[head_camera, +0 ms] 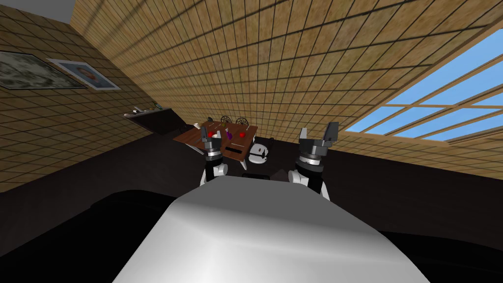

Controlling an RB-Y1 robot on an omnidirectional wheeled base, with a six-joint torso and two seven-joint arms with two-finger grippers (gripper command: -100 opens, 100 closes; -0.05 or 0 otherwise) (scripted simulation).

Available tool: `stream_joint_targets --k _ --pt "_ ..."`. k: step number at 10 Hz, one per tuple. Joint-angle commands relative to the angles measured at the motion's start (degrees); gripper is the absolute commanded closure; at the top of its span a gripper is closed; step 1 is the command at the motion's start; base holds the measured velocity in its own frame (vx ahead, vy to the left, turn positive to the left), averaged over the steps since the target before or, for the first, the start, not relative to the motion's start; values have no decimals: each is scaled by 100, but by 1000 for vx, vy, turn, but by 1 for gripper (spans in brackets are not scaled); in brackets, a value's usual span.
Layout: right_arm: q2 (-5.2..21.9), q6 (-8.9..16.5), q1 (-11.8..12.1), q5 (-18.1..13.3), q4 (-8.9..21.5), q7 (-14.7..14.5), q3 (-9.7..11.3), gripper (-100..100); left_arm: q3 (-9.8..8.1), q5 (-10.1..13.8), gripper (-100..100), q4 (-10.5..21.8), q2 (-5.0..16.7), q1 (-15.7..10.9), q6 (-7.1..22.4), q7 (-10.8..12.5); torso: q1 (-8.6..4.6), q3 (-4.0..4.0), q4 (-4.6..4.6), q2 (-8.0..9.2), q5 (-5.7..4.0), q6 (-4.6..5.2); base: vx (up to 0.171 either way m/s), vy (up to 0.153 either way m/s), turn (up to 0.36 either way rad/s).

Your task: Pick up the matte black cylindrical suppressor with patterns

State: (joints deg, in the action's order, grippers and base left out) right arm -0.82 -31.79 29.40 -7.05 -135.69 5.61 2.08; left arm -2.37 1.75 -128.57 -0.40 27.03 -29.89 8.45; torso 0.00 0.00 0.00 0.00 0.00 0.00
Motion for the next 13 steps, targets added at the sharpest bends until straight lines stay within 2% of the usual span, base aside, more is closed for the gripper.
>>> stream_joint_targets --k 1,4,7,13 --pt "0 0 0 0 0 0 0 0 0 -19 -100 38 177 -28 67 6 0 0 0 0 0 0 -13 10 -29" --pt "0 0 -1 0 0 0 0 0 -6 -100 -100 181 538 -134 324 29 15 7 3 13 3 1 -43 36 -48" --pt "0 0 -1 0 0 0 0 0 -19 -238 -100 405 797 -292 724 65 22 16 6 28 5 1 -76 55 -73" --pt "1 0 -1 0 1 0 -1 0 -52 -616 -100 1003 1016 -687 1716 158 37 29 11 49 9 0 -121 81 -96"
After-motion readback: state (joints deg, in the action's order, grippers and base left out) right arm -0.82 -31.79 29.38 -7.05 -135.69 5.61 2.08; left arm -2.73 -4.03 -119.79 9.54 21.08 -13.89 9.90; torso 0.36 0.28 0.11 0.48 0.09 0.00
